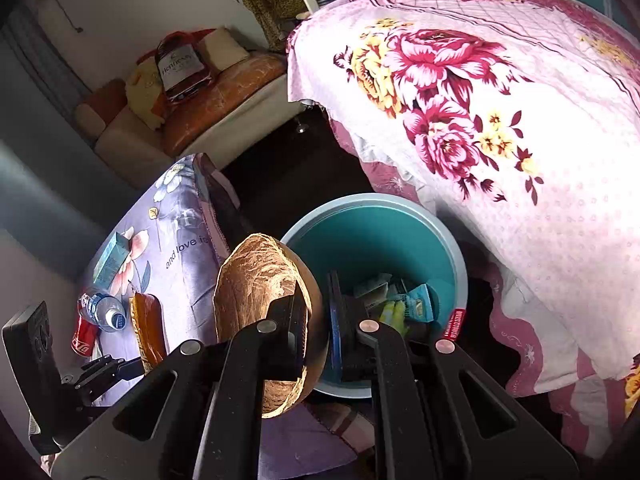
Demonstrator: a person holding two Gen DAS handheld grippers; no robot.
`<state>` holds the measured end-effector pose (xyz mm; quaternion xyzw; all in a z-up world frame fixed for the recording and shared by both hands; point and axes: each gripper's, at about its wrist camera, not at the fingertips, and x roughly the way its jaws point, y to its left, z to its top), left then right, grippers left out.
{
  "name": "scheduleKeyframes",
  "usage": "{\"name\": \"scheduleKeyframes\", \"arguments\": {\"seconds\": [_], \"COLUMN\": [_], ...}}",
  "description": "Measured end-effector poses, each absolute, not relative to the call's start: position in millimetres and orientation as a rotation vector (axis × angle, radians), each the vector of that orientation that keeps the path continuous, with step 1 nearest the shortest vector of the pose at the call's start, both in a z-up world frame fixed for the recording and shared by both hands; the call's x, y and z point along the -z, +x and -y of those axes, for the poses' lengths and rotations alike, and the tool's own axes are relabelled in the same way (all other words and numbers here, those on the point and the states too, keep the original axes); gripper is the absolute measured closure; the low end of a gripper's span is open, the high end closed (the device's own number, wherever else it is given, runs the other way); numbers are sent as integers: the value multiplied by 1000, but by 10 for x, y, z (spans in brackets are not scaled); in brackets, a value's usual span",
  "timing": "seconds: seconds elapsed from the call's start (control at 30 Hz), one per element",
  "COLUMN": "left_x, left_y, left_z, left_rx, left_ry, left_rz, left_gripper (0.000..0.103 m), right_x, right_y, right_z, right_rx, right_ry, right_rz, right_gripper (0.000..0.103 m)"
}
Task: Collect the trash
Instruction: 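Carry the snack bag and coconut shell over the teal wastebasket, then open left tool to drop the snack bag while right drops the coconut shell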
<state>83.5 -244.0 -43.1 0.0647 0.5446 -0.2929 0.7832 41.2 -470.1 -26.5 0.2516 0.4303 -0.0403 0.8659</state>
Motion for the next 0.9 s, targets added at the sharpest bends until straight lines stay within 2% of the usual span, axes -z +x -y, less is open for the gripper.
{"name": "scheduleKeyframes", "arguments": {"seconds": [0.27,0.57,0.9], "left_x": [661,840,846], "left_y": [941,1003,1003], "left_z": [3009,3182,3169], "left_rx": [660,629,625], "left_ry": [190,211,194], "left_rz": [-1233,-1270,-1273], "left_gripper": [44,26,18], "right_x": [483,669,749], "right_y": [246,237,290], "right_z": [5119,5265,5236], "right_rx": [165,191,190], "right_ry": [544,567,567], "right_rz": [-922,-949,-968], "right_gripper": [93,93,93]}}
